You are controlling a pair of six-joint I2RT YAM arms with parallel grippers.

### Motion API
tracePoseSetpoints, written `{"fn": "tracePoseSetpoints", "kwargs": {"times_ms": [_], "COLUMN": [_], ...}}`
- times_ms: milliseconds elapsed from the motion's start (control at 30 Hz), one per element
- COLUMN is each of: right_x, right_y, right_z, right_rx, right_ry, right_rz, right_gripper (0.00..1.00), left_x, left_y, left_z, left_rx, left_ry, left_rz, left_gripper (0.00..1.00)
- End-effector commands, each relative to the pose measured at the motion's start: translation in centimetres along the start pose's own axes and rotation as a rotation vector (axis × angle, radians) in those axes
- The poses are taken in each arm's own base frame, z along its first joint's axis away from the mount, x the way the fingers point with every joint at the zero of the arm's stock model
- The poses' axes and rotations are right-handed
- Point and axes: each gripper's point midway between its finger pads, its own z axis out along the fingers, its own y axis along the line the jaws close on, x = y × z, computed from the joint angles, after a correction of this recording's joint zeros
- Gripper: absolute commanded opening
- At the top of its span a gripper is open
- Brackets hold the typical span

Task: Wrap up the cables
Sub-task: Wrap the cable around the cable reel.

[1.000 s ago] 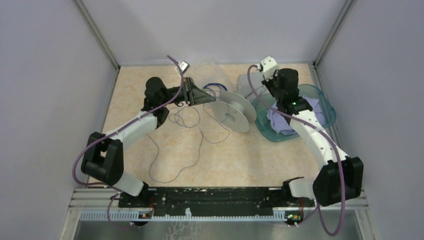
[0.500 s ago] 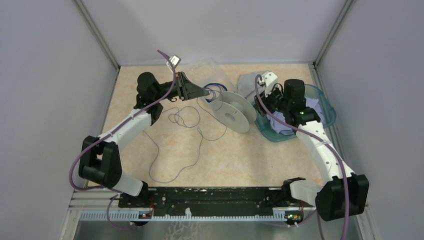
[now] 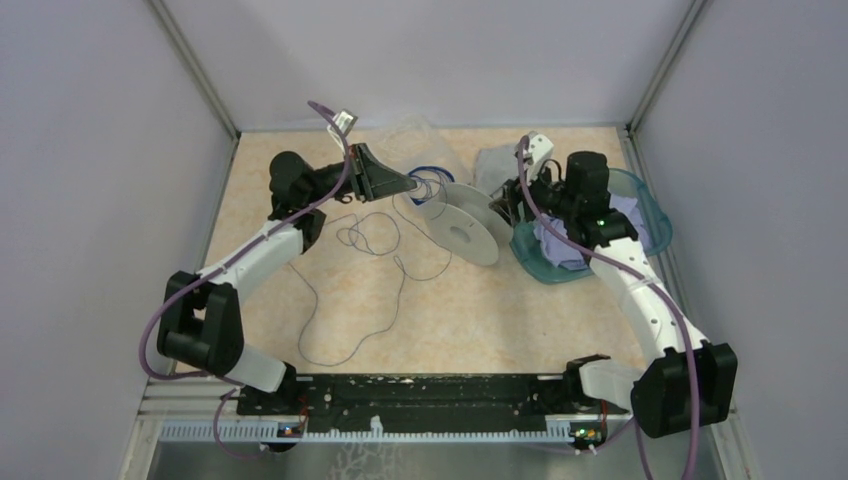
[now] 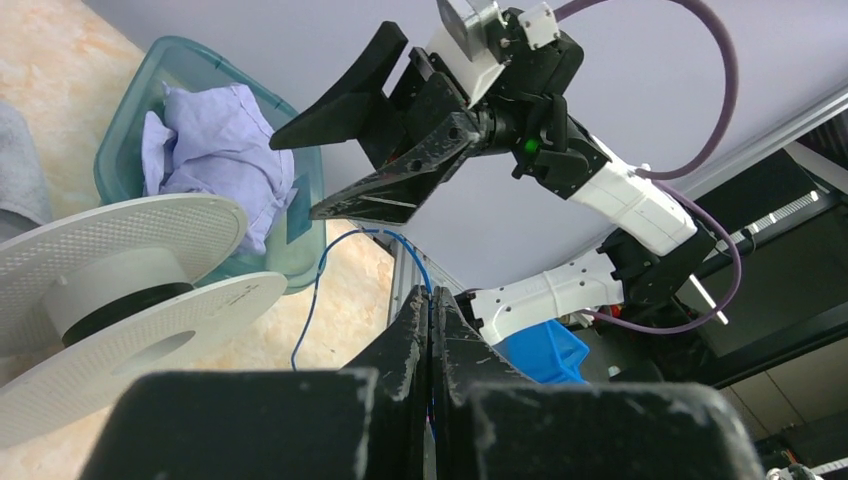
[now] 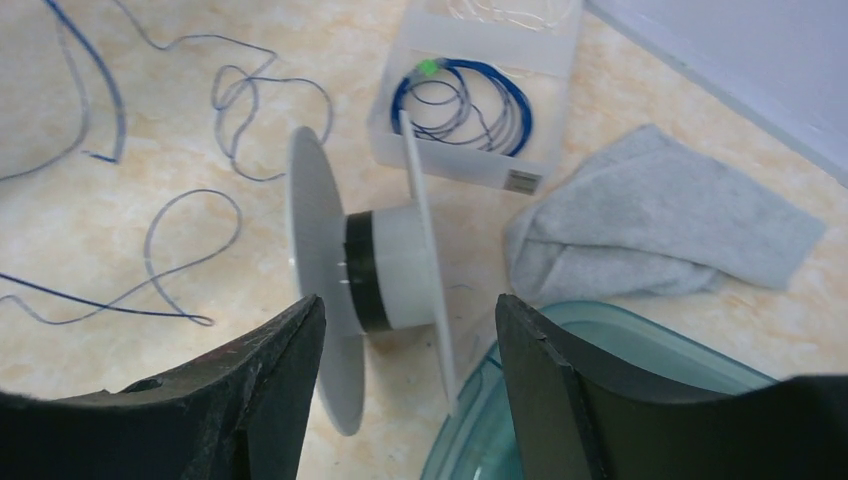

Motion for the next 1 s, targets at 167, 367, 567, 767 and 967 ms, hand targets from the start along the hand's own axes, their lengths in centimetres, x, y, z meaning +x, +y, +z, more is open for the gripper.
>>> {"fn": "tracePoseSetpoints", "kwargs": {"times_ms": [167,367,567,767,967], "right_x": [4.4,6.7,6.9,6.5,6.6], "right_y": [-3.2,-3.0,-2.3,-0.7,-1.2], "right_z": [0.4,1.9,2.6,3.4,3.2], "right_rx": [0.102,0.054,0.037,0.174,0.272], "right_ry": [0.132,0.162,0.15,0.165,0.139], "right_rz": [-0.093,-0.077,-0.02,0.011,0.161], "right_gripper": [0.6,0.44,0.16,0.0,0.0], "left_x": [-0.4,-0.6,-0.6,-0.9,-1.5], "left_y": [-1.9,-1.6,-0.8,-0.8,1.5], "left_z": [1.1,1.4,1.6,3.6,5.8], "left_rx": [0.105,0.101,0.075,0.092,0.029], "left_ry": [0.08,0.096,0.091,0.118,0.03], "left_rz": [0.173,0.186,0.183,0.198,0.017], "left_gripper": [0.0,0.0,0.0,0.0,0.0]}}
